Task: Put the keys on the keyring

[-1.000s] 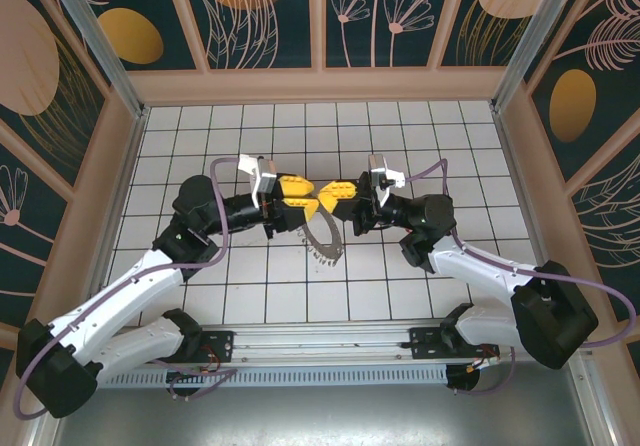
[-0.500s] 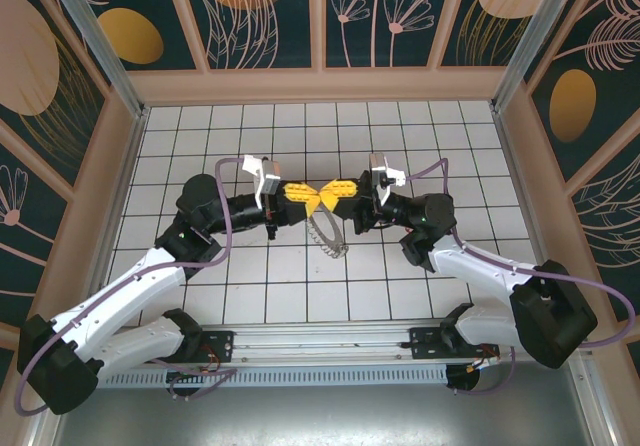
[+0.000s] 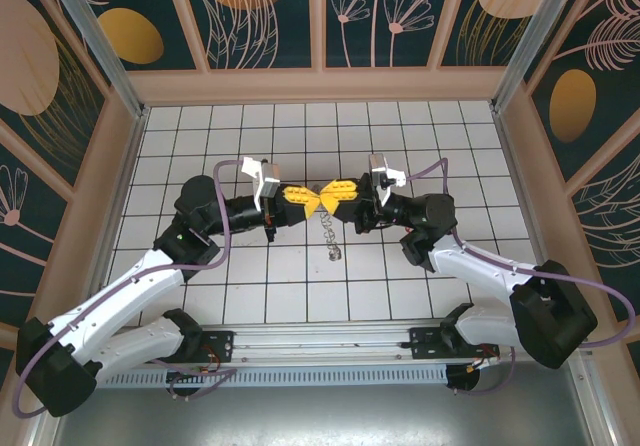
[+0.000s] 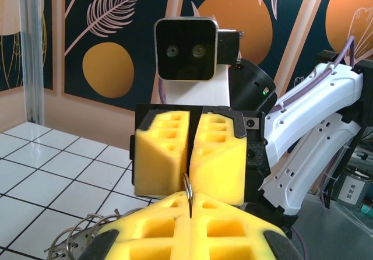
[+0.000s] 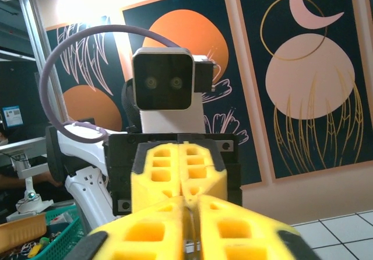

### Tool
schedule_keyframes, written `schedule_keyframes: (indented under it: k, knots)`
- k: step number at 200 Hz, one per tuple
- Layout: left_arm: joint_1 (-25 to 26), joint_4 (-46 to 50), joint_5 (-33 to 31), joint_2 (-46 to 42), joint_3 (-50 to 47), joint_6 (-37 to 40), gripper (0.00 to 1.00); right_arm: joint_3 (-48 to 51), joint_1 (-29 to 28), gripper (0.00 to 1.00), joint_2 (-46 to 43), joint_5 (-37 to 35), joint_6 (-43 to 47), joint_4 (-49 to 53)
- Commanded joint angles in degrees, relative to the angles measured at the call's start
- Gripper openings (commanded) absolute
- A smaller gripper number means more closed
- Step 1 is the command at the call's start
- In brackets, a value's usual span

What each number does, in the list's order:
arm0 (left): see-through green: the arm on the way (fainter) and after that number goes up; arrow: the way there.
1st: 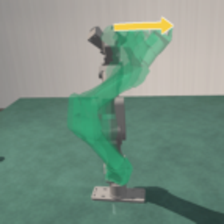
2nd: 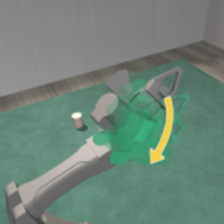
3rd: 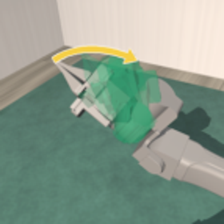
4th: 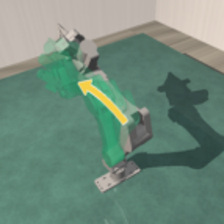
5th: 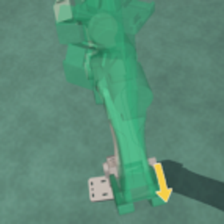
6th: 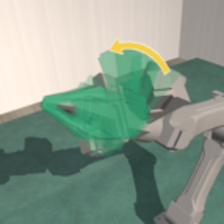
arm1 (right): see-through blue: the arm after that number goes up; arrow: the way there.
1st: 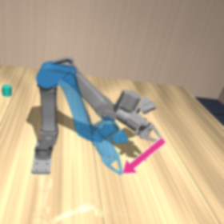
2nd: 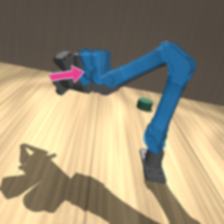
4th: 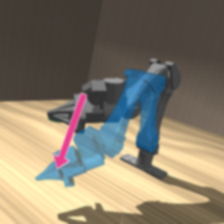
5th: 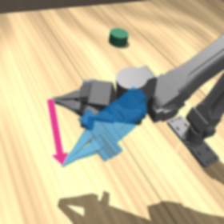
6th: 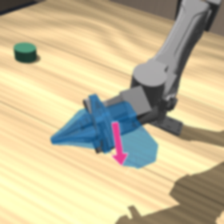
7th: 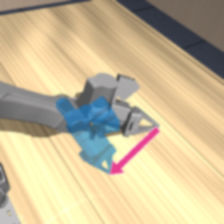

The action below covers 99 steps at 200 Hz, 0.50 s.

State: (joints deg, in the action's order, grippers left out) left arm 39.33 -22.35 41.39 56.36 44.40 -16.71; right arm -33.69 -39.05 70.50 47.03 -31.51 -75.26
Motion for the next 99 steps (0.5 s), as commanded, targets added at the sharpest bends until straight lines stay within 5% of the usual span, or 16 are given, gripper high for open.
schedule_keyframes:
  k: [1, 34, 99]
  knots:
    - [-0.2, -0.1, -1.8, -1.2, 0.7, 1.9, 0.00, -1.4, -0.4, 0.21, -2.7, 2.3, 2.6, 2.2]
    - [-0.1, 2.5, -2.3, -1.8, 1.4, 3.7, 0.00, -1.8, -0.2, 0.30, -5.6, 2.4, 6.9, 11.6]
    - [-0.2, 15.0, -1.4, -1.0, 5.7, 11.2, 0.00, -10.2, -0.1, 0.30, -14.6, -5.2, 27.4, 52.9]
